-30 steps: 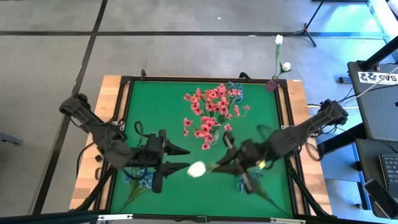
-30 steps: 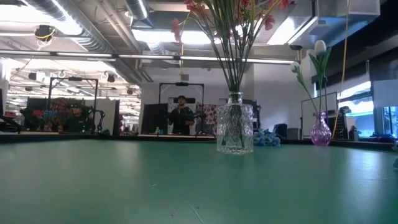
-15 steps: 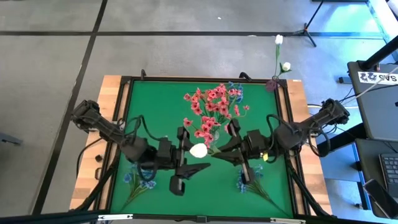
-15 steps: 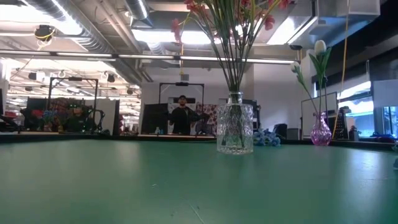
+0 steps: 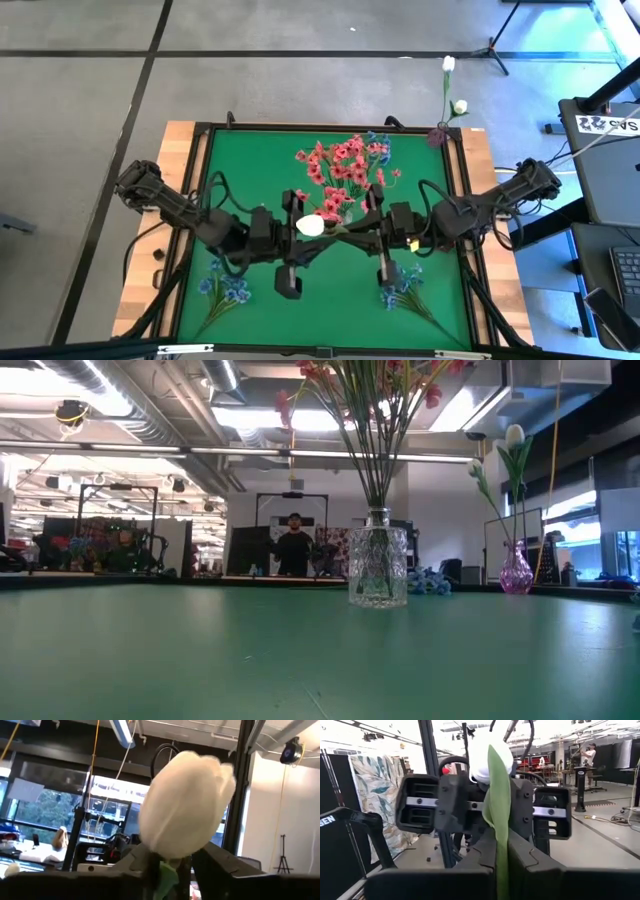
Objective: Sort flowers into vase by color
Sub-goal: Put the white flower into the purple vase
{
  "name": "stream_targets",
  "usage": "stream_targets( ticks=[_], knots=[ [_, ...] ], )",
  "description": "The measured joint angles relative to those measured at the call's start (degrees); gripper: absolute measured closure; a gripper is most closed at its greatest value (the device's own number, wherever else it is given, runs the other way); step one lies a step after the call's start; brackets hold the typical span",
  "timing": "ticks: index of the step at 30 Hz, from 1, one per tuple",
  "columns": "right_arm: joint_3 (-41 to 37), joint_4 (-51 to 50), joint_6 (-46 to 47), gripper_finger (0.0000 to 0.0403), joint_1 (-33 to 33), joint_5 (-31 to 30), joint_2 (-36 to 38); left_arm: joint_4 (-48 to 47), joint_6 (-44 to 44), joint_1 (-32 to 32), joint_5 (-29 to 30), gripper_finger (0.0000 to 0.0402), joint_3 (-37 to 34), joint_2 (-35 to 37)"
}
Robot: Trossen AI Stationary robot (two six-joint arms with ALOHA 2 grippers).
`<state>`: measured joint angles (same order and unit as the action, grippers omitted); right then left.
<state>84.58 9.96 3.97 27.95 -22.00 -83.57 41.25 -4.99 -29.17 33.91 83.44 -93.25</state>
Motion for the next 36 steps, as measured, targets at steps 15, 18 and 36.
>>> stream_targets(
  ticks=[15,18,36],
  knots=[
    [-0.02,-20.25,10.42,0.0235,0.12,4.04,0.46,-10.78,10.55,-0.23,6.8,0.0398,0.09,0.02],
    [-0.02,-25.71,12.21,0.0216,0.14,5.83,0.47,-16.76,16.76,-0.28,6.95,0.0398,0.09,0.02],
    [0.02,-28.06,15.3,0.0263,0.12,9.71,0.02,-23.86,24.56,-1.16,7.39,0.0399,0.09,-3.15]
  ],
)
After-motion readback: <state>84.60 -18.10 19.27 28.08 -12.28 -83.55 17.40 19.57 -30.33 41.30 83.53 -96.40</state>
